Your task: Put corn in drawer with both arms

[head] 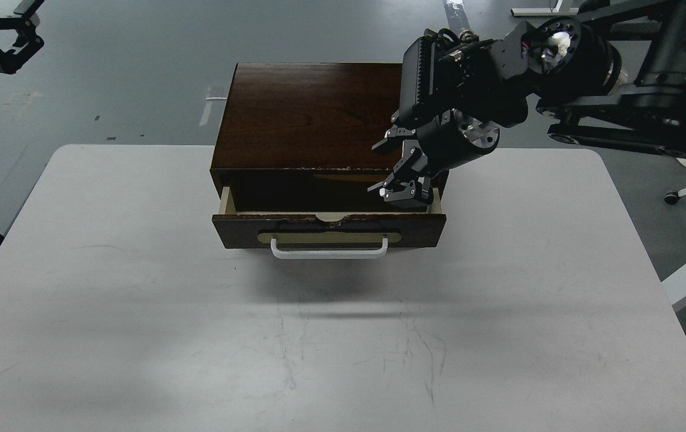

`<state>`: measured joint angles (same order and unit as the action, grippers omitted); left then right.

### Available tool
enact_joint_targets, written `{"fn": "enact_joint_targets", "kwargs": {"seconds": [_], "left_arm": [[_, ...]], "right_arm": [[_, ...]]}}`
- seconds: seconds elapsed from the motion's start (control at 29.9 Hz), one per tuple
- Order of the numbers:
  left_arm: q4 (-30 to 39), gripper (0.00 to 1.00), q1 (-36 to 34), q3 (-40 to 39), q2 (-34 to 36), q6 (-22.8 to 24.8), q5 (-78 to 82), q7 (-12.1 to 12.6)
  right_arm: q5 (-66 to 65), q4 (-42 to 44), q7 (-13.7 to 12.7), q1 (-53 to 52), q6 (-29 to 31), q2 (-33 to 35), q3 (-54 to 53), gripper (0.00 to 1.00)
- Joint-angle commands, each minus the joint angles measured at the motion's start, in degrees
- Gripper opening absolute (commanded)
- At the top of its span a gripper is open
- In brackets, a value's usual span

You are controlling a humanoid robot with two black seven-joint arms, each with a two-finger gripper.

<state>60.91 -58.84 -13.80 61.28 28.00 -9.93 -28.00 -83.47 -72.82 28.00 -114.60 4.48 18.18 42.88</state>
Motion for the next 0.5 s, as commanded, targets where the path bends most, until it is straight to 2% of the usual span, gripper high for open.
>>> {"fn": "enact_joint_targets", "kwargs": {"seconds": [0.0, 0.13, 0.23, 0.27, 0.33, 0.47], "left_arm": [[-0.09, 0.98, 0.22, -0.09, -0.11, 0.0, -0.09, 0.0], [-0.09, 0.98, 0.57, -0.09, -1.07, 0.0, -0.09, 0.0], [-0.87, 0.98, 0.74, -0.09, -2.3, 0.0, -0.09, 0.0], [-0.88, 0.98, 0.74, -0.09, -2.31, 0.0, -0.09, 0.0], [-1.14, 0.98, 1.27, -0.09, -3.1, 0.0, -0.09, 0.0], [-2.28, 0.98, 2.5, -0.09, -4.68, 0.0, -0.18, 0.0]], "right_arm": [[14.09, 0.31, 0.0, -0.1, 0.17, 3.0, -1.04, 0.99], [35.84, 0.22, 0.0, 1.56, 0.26, 8.08, -4.46, 1.0], [51.07, 0.22, 0.0, 7.34, 0.0, 14.05, -10.95, 1.0], [51.12, 0.22, 0.0, 7.37, 0.0, 14.08, -10.98, 1.0], [56.64, 0.48, 0.0, 16.03, -0.09, 18.89, -20.16, 1.0], [57.01, 0.66, 0.0, 30.73, -0.44, 25.06, -37.67, 1.0]]}}
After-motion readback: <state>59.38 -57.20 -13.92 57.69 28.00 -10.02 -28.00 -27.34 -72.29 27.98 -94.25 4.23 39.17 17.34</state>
